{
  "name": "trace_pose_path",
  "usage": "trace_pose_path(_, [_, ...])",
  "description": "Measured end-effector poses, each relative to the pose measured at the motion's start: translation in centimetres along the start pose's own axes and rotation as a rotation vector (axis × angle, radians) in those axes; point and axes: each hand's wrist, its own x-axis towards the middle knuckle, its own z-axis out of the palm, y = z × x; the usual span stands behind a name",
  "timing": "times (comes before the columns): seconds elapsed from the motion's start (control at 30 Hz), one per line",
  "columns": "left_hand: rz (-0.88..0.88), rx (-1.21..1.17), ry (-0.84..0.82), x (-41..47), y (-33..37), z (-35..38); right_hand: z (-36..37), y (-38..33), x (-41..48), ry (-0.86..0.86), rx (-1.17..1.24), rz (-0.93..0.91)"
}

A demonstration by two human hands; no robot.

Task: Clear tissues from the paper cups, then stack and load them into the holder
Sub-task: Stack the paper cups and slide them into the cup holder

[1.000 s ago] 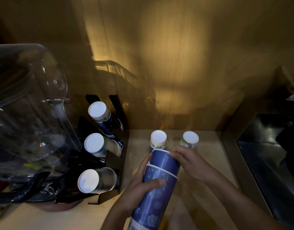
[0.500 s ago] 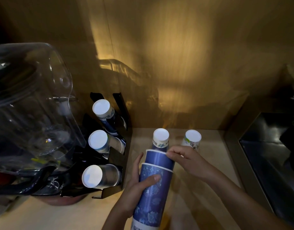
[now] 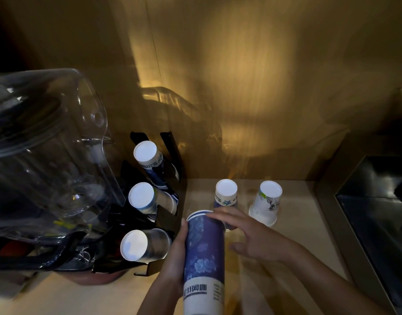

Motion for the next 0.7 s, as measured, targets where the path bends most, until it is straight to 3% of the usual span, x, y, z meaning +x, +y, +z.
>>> trace_pose_path(0.1, [-0.038, -0.062, 0.054, 0.5, 1.1, 0.5, 0.9, 0.6, 0.4, -0.018, -0.207, 0.003])
trace_pose_path(0.27, [-0.055, -0.120, -0.033, 0.6, 2.0, 1.6, 1.7, 0.9, 1.3, 0.243, -0.265, -0.095])
trace_pose_path(0.4, [0.165, 0.032, -0.155, -0.2, 3.8, 2.5, 0.7, 0.5, 2.1, 0.394, -0.085, -0.090])
trace_pose_path(0.57, [0.533, 0.454, -0.039, -0.7, 5.4, 3.2, -1.0, -0.6, 3.3, 0.506, 0.105, -0.005])
trace_pose_path(0.7, [0.710, 0.622, -0.026, -1.4, 7.1, 3.2, -2.2, -1.7, 4.4, 0.459, 0.257, 0.082])
